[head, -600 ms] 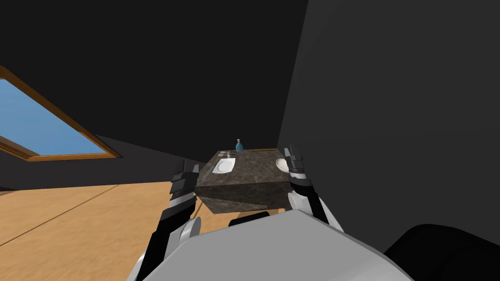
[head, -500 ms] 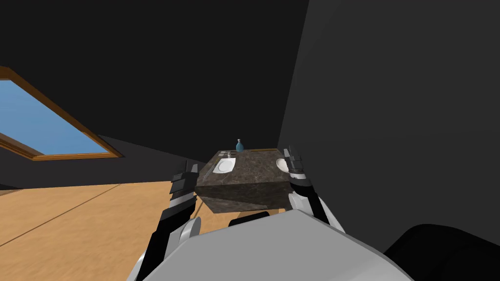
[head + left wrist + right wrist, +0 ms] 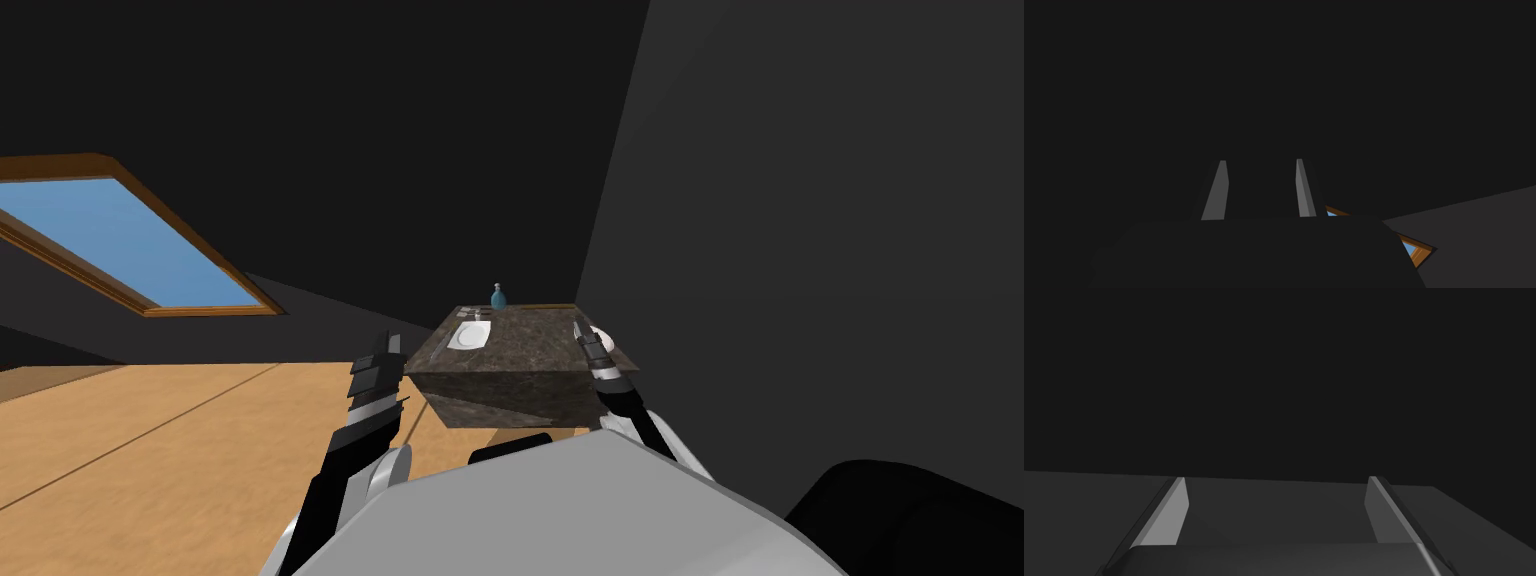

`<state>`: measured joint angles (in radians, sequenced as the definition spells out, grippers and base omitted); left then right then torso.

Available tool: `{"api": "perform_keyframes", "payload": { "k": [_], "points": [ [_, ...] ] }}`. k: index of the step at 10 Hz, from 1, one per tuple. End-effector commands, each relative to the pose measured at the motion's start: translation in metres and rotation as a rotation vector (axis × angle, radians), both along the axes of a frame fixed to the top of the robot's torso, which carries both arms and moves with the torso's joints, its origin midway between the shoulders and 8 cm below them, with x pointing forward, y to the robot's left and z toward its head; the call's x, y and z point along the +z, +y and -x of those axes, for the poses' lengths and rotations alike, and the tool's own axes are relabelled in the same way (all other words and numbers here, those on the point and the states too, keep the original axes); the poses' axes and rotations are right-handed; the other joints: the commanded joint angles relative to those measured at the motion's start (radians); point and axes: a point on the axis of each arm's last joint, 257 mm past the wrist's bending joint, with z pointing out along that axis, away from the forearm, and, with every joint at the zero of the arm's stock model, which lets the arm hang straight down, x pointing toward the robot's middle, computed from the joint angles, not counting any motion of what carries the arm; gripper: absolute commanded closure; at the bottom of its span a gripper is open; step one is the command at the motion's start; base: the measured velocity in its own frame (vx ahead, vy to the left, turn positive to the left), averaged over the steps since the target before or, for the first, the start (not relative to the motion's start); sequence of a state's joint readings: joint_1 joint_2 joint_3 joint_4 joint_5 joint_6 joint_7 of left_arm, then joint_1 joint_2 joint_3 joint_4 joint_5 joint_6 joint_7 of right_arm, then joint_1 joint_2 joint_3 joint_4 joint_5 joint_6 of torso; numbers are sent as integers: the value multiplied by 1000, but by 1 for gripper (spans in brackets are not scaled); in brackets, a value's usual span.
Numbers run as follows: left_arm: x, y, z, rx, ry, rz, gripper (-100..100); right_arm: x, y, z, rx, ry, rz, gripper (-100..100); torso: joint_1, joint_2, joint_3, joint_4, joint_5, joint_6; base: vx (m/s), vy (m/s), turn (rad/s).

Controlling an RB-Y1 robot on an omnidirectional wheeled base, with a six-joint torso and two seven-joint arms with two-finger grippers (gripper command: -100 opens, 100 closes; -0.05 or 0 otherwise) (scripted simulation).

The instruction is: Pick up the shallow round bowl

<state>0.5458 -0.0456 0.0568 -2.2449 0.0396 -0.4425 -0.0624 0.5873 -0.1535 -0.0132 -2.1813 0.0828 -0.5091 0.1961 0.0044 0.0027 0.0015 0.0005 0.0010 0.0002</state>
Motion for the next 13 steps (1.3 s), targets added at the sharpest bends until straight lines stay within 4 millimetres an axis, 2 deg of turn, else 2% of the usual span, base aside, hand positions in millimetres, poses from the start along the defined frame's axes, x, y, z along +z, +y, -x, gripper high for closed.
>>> {"api": "perform_keyframes", "payload": {
  "k": [1, 2, 4, 5, 6, 8, 9, 10, 11, 12, 13],
  "points": [
    [0, 0, 0, 0, 0, 0, 0, -35, 1, 4, 4, 77, 57, -100, 0, 0, 0, 0, 0, 0, -30, 59, 101],
    [0, 0, 0, 0, 0, 0, 0, -41, -1, 3, 1, 90, 56, -100, 0, 0, 0, 0, 0, 0, -23, 40, 43],
    [0, 0, 0, 0, 0, 0, 0, -103, -2, 15, 9, 246, 159, -100, -2, 0, 0, 0, 0, 0, -38, 70, 138],
    [0, 0, 0, 0, 0, 0, 0, -112, -4, 15, 7, 266, 159, -100, 1, 1, 0, 0, 0, 0, -42, 73, 58],
    [0, 0, 0, 0, 0, 0, 0, -112, -4, 15, 7, 266, 159, -100, 0, 1, 0, 0, 0, 0, -15, 24, -15],
    [0, 0, 0, 0, 0, 0, 0, -180, -10, 41, 26, 438, 275, -100, -3, -1, 0, 0, -1, 0, -32, 64, 186],
    [0, 0, 0, 0, 0, 0, 0, -190, -13, 44, 22, 461, 274, -100, 0, 0, 0, 0, 0, 0, -24, 80, 46],
    [0, 0, 0, 0, 0, 0, 0, -228, -20, 64, 36, 557, 335, -100, 0, 0, 0, 0, 0, 0, -25, 75, 93],
    [0, 0, 0, 0, 0, 0, 0, -254, -22, 86, 47, 633, 382, -100, 0, 0, 0, 0, 0, 0, -36, 117, 264],
    [0, 0, 0, 0, 0, 0, 0, -267, -29, 93, 51, 666, 396, -100, 2, 1, 0, 0, 1, 0, -22, 83, 77],
    [0, 0, 0, 0, 0, 0, 0, -295, -36, 120, 74, 751, 460, -100, 0, 0, 0, 0, 0, 0, -27, 69, 120]
  ]
}}
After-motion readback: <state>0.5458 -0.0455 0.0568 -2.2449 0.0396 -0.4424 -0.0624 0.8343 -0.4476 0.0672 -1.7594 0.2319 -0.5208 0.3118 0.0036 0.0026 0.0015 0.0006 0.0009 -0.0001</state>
